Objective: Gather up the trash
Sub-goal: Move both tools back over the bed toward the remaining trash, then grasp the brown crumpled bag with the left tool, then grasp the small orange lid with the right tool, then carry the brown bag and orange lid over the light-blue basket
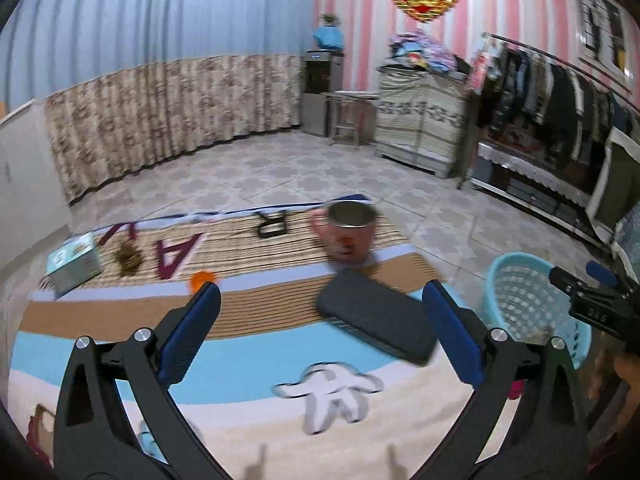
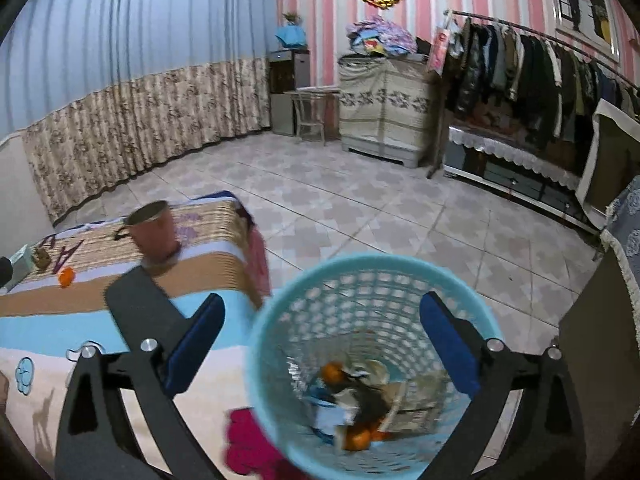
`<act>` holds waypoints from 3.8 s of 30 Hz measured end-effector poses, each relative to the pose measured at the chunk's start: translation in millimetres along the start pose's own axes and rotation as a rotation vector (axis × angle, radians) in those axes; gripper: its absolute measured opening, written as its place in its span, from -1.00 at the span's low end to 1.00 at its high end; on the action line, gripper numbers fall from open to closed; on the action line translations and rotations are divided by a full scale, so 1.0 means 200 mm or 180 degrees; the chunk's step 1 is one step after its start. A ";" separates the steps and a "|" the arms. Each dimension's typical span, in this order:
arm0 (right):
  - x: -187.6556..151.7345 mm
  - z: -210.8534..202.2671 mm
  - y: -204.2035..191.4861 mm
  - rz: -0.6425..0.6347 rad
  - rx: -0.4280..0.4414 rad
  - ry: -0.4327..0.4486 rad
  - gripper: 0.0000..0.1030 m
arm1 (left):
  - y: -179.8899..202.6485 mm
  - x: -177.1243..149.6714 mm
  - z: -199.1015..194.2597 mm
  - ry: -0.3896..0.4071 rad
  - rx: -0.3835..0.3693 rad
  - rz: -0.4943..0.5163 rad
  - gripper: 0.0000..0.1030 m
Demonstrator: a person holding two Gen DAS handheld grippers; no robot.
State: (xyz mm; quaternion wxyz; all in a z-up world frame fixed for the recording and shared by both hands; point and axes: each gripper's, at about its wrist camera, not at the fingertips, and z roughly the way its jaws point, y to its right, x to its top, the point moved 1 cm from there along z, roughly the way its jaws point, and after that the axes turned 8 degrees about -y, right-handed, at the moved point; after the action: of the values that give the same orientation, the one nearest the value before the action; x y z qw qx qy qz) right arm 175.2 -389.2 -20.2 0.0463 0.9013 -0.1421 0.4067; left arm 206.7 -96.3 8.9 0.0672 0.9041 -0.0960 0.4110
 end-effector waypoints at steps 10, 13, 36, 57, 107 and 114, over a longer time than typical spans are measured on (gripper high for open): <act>-0.02 0.02 -0.44 -0.0312 0.0195 0.0064 0.86 | -0.52 -0.05 -0.12 0.0034 0.0546 -0.0283 0.89; -0.03 0.04 -0.57 -0.0415 0.0241 0.0051 0.86 | -0.65 -0.06 -0.14 0.0040 0.0643 -0.0371 0.89; -0.01 0.33 -1.31 -0.0953 0.0601 -0.0134 0.86 | -1.22 -0.02 0.21 -0.0226 0.0650 -0.0797 0.89; 0.09 0.59 -1.41 -0.1044 0.0671 -0.0282 0.86 | -1.30 0.19 1.00 -0.0852 0.0512 -0.0846 0.34; 0.01 0.45 -1.70 -0.1498 0.1294 -0.0544 -0.23 | -1.32 -0.12 0.30 -0.0631 0.0714 -0.0715 -0.27; 0.10 0.24 -1.24 -0.1168 0.1064 -0.0290 -0.23 | -1.00 -0.05 0.23 -0.0465 0.0433 -0.0551 -0.27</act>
State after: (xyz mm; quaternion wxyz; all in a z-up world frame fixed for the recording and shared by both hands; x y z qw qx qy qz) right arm 294.7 -167.1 -28.8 -0.0368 0.9245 0.0911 0.3683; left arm 280.4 89.6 -36.7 0.0338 0.9389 0.0059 0.3423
